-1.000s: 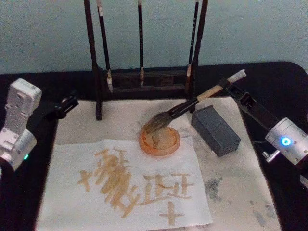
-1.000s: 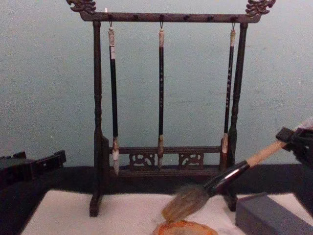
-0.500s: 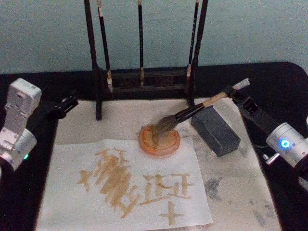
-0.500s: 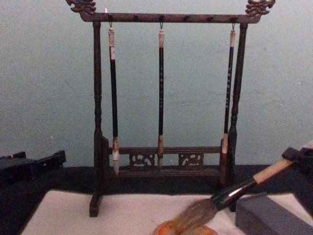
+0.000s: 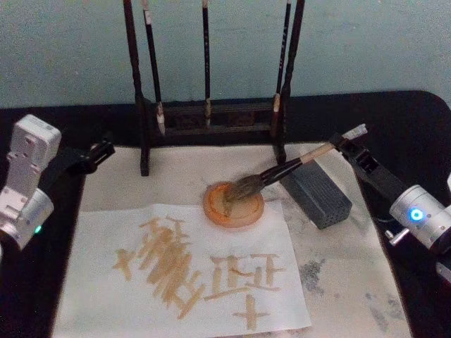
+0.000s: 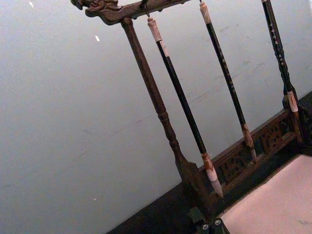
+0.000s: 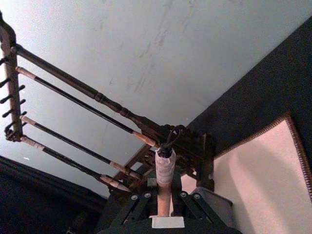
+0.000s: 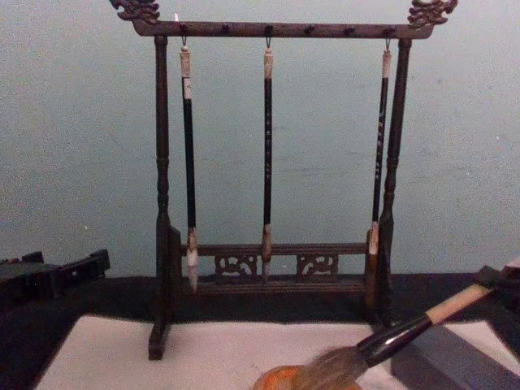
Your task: Pick up the brush from the inkstone, write on the paper, then place the brush back to its original position.
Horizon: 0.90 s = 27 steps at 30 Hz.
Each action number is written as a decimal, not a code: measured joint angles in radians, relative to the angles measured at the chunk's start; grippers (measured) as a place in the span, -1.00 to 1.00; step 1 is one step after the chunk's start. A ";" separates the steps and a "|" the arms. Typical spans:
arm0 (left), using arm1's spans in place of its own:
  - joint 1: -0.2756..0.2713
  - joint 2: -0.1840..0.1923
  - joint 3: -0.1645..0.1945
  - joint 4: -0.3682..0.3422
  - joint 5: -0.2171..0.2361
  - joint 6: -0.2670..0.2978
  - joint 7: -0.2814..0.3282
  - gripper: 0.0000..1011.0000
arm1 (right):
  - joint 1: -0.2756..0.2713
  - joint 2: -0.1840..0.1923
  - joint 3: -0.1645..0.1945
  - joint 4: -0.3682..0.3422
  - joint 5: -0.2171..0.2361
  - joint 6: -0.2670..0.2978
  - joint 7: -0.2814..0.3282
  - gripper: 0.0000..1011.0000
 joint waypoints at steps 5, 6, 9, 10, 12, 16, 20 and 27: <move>0.000 0.000 0.000 0.000 0.000 0.000 0.000 0.98 | 0.001 -0.002 0.000 0.007 0.007 0.003 -0.003 -0.68; 0.000 0.000 0.000 0.000 0.000 0.000 0.000 0.98 | 0.001 -0.002 -0.001 0.008 0.008 0.004 -0.004 -0.68; 0.000 0.000 0.000 0.000 0.000 0.000 0.000 0.98 | 0.002 -0.003 -0.002 0.010 0.012 0.007 -0.008 -0.68; 0.000 0.000 0.000 0.000 0.000 0.000 0.000 0.98 | 0.002 -0.003 -0.002 0.011 0.015 0.009 -0.010 -0.68; 0.000 0.000 0.000 0.000 0.000 0.000 0.000 0.98 | 0.002 -0.003 -0.003 0.012 0.017 0.010 -0.012 -0.68; 0.000 0.000 0.000 0.000 0.000 0.000 0.000 0.98 | 0.001 -0.003 -0.005 0.014 0.022 0.013 -0.017 -0.68; 0.000 0.000 0.000 0.000 0.000 0.000 0.000 0.98 | 0.001 -0.004 -0.007 0.017 0.027 0.016 -0.023 -0.68; 0.000 0.000 0.000 0.000 0.000 0.000 0.000 0.98 | -0.002 -0.003 -0.009 0.018 0.036 0.019 -0.039 -0.68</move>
